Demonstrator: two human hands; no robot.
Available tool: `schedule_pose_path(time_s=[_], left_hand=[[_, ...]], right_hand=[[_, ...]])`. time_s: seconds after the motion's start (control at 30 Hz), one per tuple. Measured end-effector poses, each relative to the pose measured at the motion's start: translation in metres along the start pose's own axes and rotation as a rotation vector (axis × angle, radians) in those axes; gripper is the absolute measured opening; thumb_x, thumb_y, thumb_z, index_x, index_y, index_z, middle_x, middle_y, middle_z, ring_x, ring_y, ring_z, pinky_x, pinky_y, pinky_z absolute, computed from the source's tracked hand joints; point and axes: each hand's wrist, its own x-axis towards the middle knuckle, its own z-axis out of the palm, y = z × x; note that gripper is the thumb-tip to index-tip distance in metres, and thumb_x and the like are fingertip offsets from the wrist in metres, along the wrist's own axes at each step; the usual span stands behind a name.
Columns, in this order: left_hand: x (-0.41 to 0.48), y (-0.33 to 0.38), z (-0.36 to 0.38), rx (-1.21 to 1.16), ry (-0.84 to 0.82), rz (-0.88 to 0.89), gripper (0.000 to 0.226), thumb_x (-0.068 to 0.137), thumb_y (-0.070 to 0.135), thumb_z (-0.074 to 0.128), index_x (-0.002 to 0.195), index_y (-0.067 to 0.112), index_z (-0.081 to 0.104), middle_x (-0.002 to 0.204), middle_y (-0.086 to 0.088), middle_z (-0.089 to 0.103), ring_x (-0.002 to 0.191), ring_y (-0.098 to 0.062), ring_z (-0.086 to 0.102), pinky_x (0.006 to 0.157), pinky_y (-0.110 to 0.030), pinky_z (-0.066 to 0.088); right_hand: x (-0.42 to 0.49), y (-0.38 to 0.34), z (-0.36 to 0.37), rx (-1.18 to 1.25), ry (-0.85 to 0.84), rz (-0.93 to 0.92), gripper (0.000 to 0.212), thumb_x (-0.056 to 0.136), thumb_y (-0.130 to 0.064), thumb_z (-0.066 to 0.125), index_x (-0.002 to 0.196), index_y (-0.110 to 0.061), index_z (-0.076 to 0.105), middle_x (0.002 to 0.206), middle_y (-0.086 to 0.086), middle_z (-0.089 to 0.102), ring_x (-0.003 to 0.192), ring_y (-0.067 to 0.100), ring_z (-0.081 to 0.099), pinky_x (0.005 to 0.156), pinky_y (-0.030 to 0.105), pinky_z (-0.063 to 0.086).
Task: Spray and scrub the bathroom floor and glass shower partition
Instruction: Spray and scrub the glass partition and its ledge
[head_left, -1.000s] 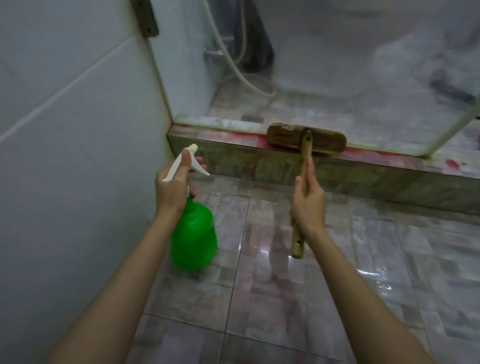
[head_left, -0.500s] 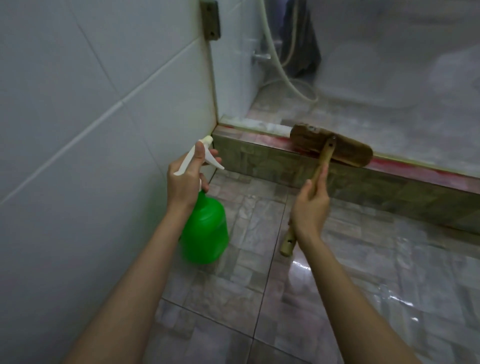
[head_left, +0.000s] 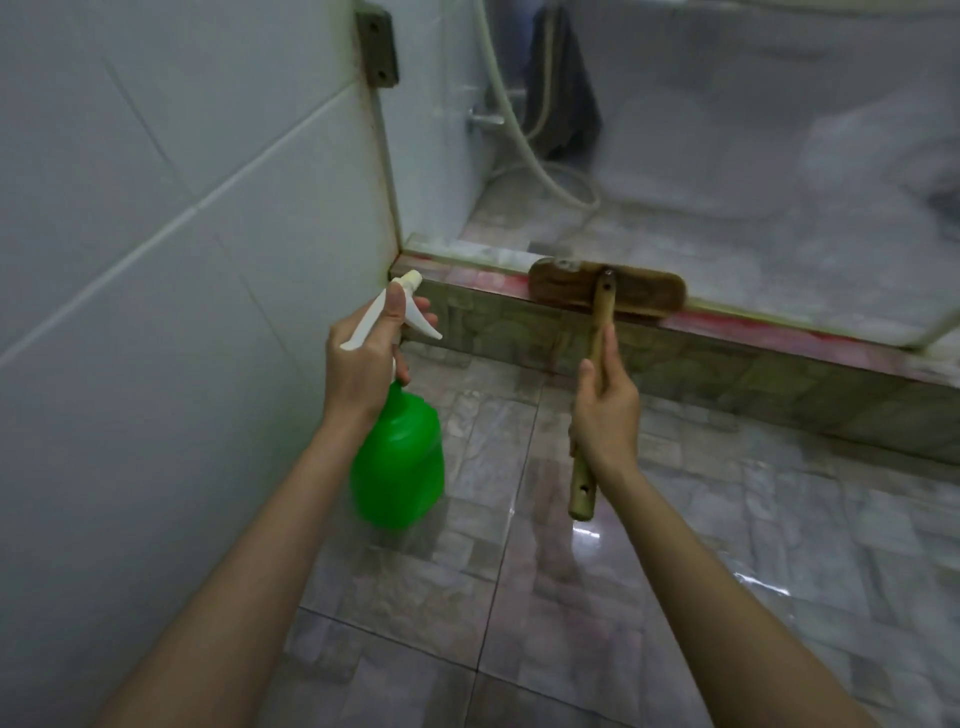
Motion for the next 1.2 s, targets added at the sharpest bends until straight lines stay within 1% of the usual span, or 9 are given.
schedule_pose_path(time_s=[0.17,0.27,0.4,0.6,0.7,0.77,0.9,1.03,1.2], left_hand=[[-0.006,0.0,0.031,-0.033,-0.096,-0.013,0.025,0.099,0.047,0.05,0.101,0.036,0.073,0.089,0.007,0.079,0.064,-0.041,0.057,0.046,-0.03,0.043],[-0.014,0.0,0.055,-0.023,-0.142,-0.009,0.024,0.102,0.044,0.049,0.102,0.039,0.072,0.091,0.008,0.078,0.064,-0.037,0.056,0.045,-0.029,0.043],[-0.021,-0.001,0.081,0.014,-0.208,-0.024,0.033,0.104,0.043,0.045,0.115,0.027,0.072,0.093,0.011,0.078,0.058,-0.03,0.055,0.048,-0.031,0.044],[-0.033,0.012,0.111,0.037,-0.253,-0.003,0.037,0.105,0.036,0.043,0.118,0.016,0.071,0.087,0.019,0.077,0.039,-0.008,0.047,0.04,-0.022,0.043],[-0.033,0.015,0.122,0.049,-0.266,-0.006,0.034,0.105,0.037,0.042,0.111,0.021,0.071,0.085,0.019,0.077,0.039,-0.009,0.048,0.04,-0.019,0.043],[-0.03,0.013,0.128,0.053,-0.279,-0.017,0.034,0.105,0.038,0.042,0.107,0.024,0.072,0.086,0.014,0.078,0.04,-0.01,0.049,0.041,-0.02,0.043],[-0.019,0.015,0.138,0.047,-0.292,0.0,0.03,0.106,0.036,0.042,0.101,0.04,0.071,0.088,0.007,0.078,0.038,-0.009,0.046,0.042,-0.022,0.041],[-0.001,0.022,0.146,0.091,-0.287,-0.06,0.032,0.099,0.047,0.047,0.087,0.047,0.077,0.076,-0.011,0.073,0.035,-0.01,0.048,0.044,-0.03,0.038],[-0.004,0.073,0.143,0.178,-0.262,-0.131,0.025,0.104,0.035,0.046,0.099,0.044,0.069,0.049,0.012,0.06,0.038,-0.004,0.05,0.044,-0.019,0.04]], right_hand=[[0.005,0.036,-0.071,-0.092,0.117,0.025,0.052,0.101,-0.026,0.04,0.144,-0.052,0.025,0.056,0.001,0.042,0.047,0.022,0.038,0.043,0.044,0.043],[0.016,0.013,-0.096,-0.031,0.129,-0.056,0.051,0.102,-0.024,0.04,0.145,-0.048,0.027,0.057,-0.013,0.048,0.047,0.021,0.036,0.043,0.033,0.039],[0.041,-0.011,-0.104,0.03,0.226,-0.215,0.051,0.102,-0.025,0.04,0.149,-0.039,0.025,0.114,-0.029,0.061,0.049,0.021,0.041,0.043,0.031,0.043],[0.011,0.054,-0.141,-0.048,0.189,0.018,0.05,0.101,-0.029,0.041,0.142,-0.054,0.027,0.062,-0.008,0.045,0.045,0.019,0.039,0.044,0.033,0.041],[0.039,0.018,-0.147,0.025,0.248,-0.086,0.049,0.102,-0.03,0.04,0.145,-0.049,0.025,0.082,-0.009,0.061,0.05,0.028,0.041,0.046,0.037,0.044],[0.053,-0.001,-0.143,0.039,0.287,-0.181,0.05,0.102,-0.026,0.04,0.147,-0.041,0.024,0.109,-0.028,0.063,0.053,0.023,0.044,0.048,0.031,0.046],[0.03,0.038,-0.126,0.036,0.242,-0.065,0.05,0.102,-0.028,0.04,0.145,-0.048,0.026,0.069,-0.009,0.053,0.048,0.014,0.039,0.043,0.03,0.039],[0.012,0.053,-0.116,-0.017,0.151,0.081,0.05,0.101,-0.029,0.042,0.144,-0.049,0.028,0.064,-0.016,0.046,0.045,0.015,0.037,0.041,0.03,0.038],[0.011,-0.031,-0.129,0.007,0.043,0.267,0.049,0.102,-0.027,0.04,0.146,-0.044,0.028,0.058,-0.013,0.045,0.045,0.015,0.038,0.04,0.028,0.038]])
